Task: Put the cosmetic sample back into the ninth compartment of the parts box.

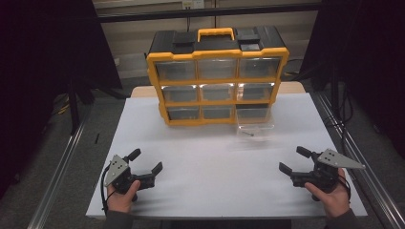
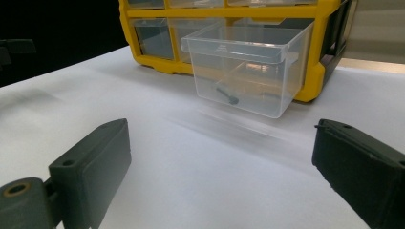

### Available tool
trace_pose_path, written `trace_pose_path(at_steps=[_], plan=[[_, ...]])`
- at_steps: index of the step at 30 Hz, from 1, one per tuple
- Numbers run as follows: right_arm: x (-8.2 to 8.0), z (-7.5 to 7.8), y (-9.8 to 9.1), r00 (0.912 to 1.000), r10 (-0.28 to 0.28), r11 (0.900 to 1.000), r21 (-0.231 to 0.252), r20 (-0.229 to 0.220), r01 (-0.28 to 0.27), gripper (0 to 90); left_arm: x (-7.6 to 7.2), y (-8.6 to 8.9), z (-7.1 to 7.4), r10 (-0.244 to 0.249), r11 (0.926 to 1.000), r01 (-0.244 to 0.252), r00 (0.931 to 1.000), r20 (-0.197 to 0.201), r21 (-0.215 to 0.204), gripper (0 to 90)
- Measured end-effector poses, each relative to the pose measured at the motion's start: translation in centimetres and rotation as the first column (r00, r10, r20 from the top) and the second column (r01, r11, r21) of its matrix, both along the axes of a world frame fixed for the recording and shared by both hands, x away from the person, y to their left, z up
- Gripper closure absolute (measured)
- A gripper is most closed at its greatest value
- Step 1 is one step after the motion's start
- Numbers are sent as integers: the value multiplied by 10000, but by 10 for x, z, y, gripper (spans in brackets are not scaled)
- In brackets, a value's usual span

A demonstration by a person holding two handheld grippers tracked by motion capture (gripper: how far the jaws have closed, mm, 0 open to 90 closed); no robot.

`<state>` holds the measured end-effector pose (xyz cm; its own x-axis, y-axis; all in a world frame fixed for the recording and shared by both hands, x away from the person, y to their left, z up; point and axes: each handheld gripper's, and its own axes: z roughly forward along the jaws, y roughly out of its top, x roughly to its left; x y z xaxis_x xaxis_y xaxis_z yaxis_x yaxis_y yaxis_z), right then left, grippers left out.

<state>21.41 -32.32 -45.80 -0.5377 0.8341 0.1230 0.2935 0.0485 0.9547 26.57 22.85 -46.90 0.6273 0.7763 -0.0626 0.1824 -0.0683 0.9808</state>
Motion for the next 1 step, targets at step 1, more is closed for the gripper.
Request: trace_pose_path(at_steps=[1], plan=[[-1,0,-1,10000,-39,10000,-13,22,39,55,0,-1,0,38,9998,-40,10000,-64,-183,21]])
